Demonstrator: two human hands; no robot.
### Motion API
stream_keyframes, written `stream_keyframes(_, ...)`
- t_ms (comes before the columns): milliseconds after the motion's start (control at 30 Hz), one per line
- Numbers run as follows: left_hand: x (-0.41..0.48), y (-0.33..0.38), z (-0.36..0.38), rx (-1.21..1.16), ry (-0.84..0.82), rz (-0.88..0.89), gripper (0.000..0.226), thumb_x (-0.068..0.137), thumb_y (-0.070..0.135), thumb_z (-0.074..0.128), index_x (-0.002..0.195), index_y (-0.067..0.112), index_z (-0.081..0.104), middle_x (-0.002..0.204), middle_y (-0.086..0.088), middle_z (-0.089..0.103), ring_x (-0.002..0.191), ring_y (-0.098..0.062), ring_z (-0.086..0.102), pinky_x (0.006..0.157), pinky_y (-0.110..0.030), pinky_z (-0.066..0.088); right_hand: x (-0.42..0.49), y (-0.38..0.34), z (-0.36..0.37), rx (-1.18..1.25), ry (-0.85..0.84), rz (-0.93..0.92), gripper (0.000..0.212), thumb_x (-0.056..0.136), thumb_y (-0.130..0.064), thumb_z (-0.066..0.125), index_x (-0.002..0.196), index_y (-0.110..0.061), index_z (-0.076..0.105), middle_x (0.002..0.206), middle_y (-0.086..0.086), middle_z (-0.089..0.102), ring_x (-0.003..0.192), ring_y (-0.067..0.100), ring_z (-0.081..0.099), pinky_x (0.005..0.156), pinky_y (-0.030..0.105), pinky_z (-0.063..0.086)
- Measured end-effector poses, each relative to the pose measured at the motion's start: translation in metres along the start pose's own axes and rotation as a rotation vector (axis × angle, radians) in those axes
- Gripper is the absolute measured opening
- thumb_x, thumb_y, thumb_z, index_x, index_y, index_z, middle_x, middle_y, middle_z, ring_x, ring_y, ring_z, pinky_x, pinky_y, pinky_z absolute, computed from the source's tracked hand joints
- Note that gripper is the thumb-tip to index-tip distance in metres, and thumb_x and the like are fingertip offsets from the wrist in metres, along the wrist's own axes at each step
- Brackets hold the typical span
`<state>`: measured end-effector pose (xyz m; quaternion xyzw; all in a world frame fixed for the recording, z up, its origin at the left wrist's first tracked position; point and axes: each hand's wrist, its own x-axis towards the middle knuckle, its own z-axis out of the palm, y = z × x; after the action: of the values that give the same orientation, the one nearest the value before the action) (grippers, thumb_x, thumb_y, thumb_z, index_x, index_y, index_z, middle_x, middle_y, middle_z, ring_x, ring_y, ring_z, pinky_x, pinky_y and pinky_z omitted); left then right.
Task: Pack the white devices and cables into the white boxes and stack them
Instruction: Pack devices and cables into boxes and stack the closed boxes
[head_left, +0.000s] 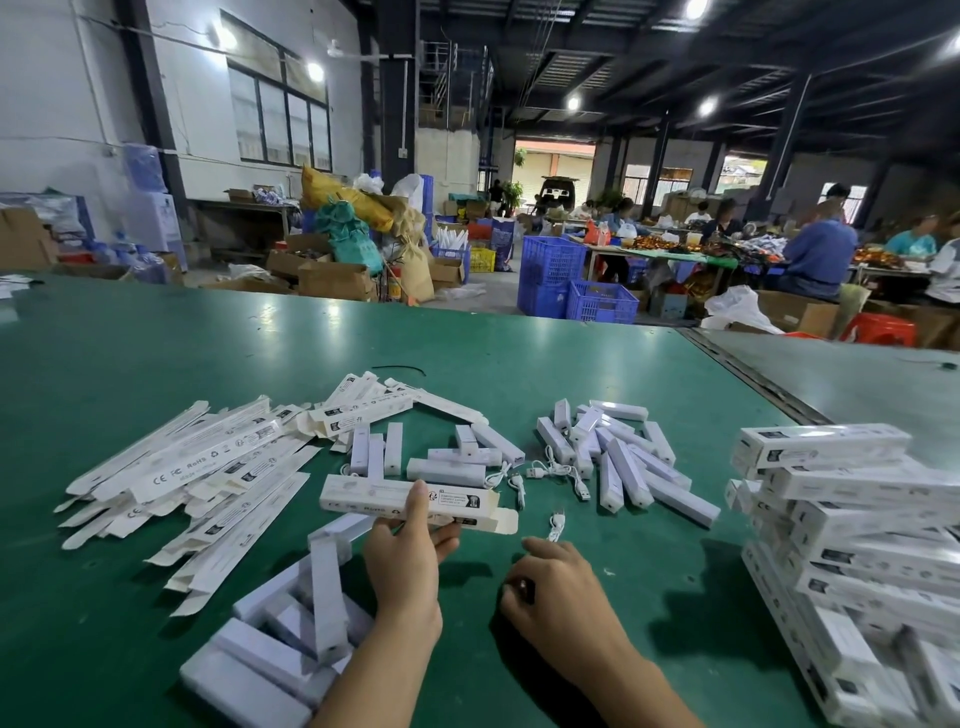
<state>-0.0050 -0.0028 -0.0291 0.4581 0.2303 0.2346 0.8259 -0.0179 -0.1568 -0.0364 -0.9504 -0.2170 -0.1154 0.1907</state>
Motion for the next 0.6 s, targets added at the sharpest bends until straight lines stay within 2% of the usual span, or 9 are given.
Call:
stream_keyframes(133, -0.001, 0.0, 0.0, -0.009, -0.005, -0.014, 0.022, 0.097, 0.027, 0.064, 0.104, 0.006, 0.06, 0.091, -0.012, 0.073, 0.059, -0.017, 0.07, 0.047, -0.023, 0.054, 0.002, 0.001, -0.003, 0.06, -0.043, 0.072, 0.022, 0.085, -0.023, 0.055, 0.095, -0.016, 0.073, 0.103, 0.001, 0.066, 0.122, 0.02, 0.052, 0.092, 0.023, 0.04)
stream_keyframes(200, 0.0, 0.001, 0.0, -0.007, -0.004, -0.019, 0.021, 0.097, 0.027, 0.064, 0.102, 0.007, 0.06, 0.088, -0.01, 0.073, 0.058, -0.016, 0.07, 0.048, -0.024, 0.054, 0.003, 0.003, -0.005, 0.048, -0.054, 0.107, 0.026, 0.086, -0.025, 0.057, 0.106, -0.016, 0.07, 0.107, 0.003, 0.068, 0.118, 0.022, 0.055, 0.09, 0.025, 0.039)
stream_keyframes(300, 0.0, 0.001, -0.001, -0.016, -0.004, -0.03, 0.02, 0.096, 0.026, 0.064, 0.1, 0.008, 0.059, 0.086, -0.009, 0.072, 0.058, -0.016, 0.07, 0.048, -0.024, 0.054, 0.003, 0.006, -0.01, 0.057, -0.072, 0.154, 0.042, 0.089, -0.03, 0.058, 0.13, -0.023, 0.058, 0.116, 0.007, 0.065, 0.112, 0.024, 0.055, 0.089, 0.025, 0.039)
stream_keyframes(367, 0.0, 0.001, -0.001, -0.018, -0.003, -0.032, 0.019, 0.096, 0.026, 0.064, 0.099, 0.008, 0.059, 0.086, -0.009, 0.072, 0.058, -0.017, 0.07, 0.047, -0.024, 0.054, 0.003, 0.009, -0.01, 0.046, -0.07, 0.13, 0.046, 0.091, -0.03, 0.057, 0.136, -0.025, 0.054, 0.116, 0.007, 0.065, 0.112, 0.023, 0.055, 0.09, 0.024, 0.039)
stream_keyframes(500, 0.0, 0.001, 0.0, -0.019, -0.01, -0.038, 0.018, 0.096, 0.026, 0.065, 0.097, 0.01, 0.059, 0.086, -0.008, 0.072, 0.058, -0.017, 0.07, 0.047, -0.025, 0.054, 0.001, 0.01, -0.013, 0.057, -0.024, 0.112, 0.043, 0.092, -0.027, 0.058, 0.135, -0.025, 0.055, 0.112, 0.006, 0.066, 0.106, 0.022, 0.057, 0.09, 0.025, 0.041)
stream_keyframes(600, -0.001, 0.0, -0.001, -0.016, -0.023, -0.044, 0.016, 0.096, 0.025, 0.064, 0.098, 0.01, 0.059, 0.087, -0.009, 0.073, 0.057, -0.017, 0.07, 0.047, -0.024, 0.054, -0.001, 0.006, -0.018, 0.201, 0.142, 0.138, 0.037, 0.088, -0.023, 0.07, 0.124, -0.022, 0.065, 0.104, -0.001, 0.073, 0.094, 0.012, 0.068, 0.089, 0.019, 0.048)
